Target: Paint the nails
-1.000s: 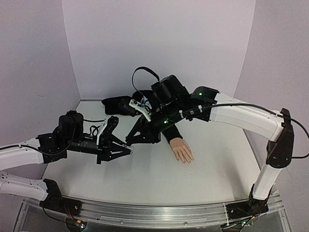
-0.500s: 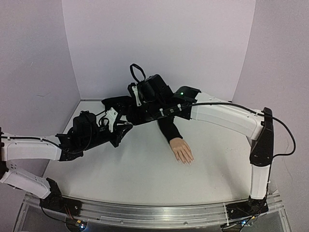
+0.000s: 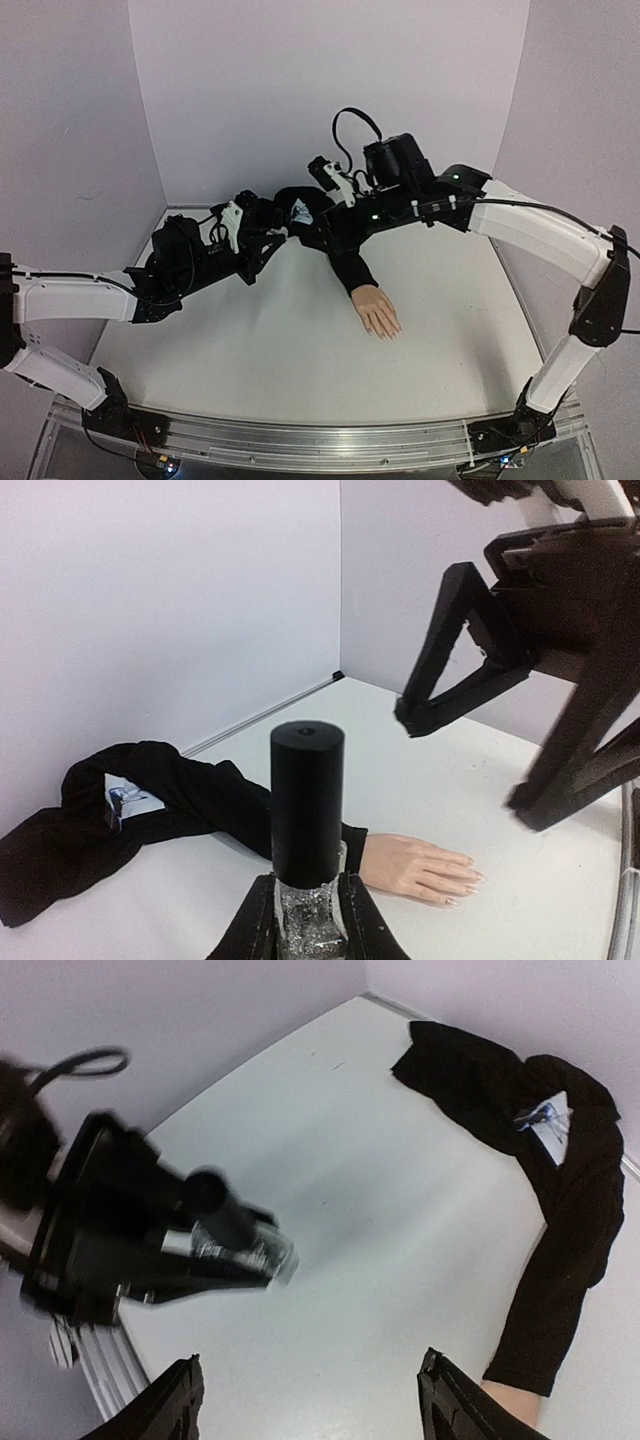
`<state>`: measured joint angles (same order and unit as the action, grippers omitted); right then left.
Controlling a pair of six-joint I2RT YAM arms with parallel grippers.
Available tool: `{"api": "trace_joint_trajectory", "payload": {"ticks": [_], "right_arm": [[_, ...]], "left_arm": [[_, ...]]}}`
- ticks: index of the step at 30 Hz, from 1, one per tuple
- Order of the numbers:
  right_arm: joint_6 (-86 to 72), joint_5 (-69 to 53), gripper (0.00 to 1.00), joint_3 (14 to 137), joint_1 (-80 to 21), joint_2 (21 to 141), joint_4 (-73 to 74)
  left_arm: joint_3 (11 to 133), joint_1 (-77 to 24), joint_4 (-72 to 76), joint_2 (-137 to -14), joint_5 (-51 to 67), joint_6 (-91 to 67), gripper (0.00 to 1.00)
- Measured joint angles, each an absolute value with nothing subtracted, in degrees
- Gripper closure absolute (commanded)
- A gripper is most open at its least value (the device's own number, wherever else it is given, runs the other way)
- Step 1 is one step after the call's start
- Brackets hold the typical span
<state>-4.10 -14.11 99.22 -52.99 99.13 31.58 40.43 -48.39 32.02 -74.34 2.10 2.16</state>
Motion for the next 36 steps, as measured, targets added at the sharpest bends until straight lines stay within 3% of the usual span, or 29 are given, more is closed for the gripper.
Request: {"api": "trace_joint_trajectory", "payload": {"ticks": [6, 13, 15, 18, 26, 36], "right_arm": [[10.6, -33.0, 0.27, 93.4, -48.4, 94.4, 27.0], [17.4, -44.8, 0.40, 93.4, -46.0, 99.4, 17.7], [17.8, -46.4, 0.48, 93.4, -45.1, 100.8, 16.0], [15.9, -46.8, 0.56, 93.5, -44.2, 102.4, 12.9], [5.0, -42.7, 0.61, 89.9, -43.6, 103.5, -2.4], [-1.2, -42.8, 0.79, 88.4, -43.7, 103.7, -8.7]], "left_arm": [[41.7, -47.2, 32.9, -75.7, 8.3, -1.9, 1.00], [43.0, -47.2, 35.2, -78.1, 13.0, -4.4, 1.00], [43.0, -47.2, 36.0, -78.2, 13.9, -4.6, 1.00], [43.1, -47.2, 37.5, -78.3, 14.4, -4.7, 1.00], [45.4, -46.9, 39.7, -81.5, 13.3, -4.8, 1.00], [48.9, -46.8, 39.8, -83.9, 13.5, -4.6, 1.00]]}}
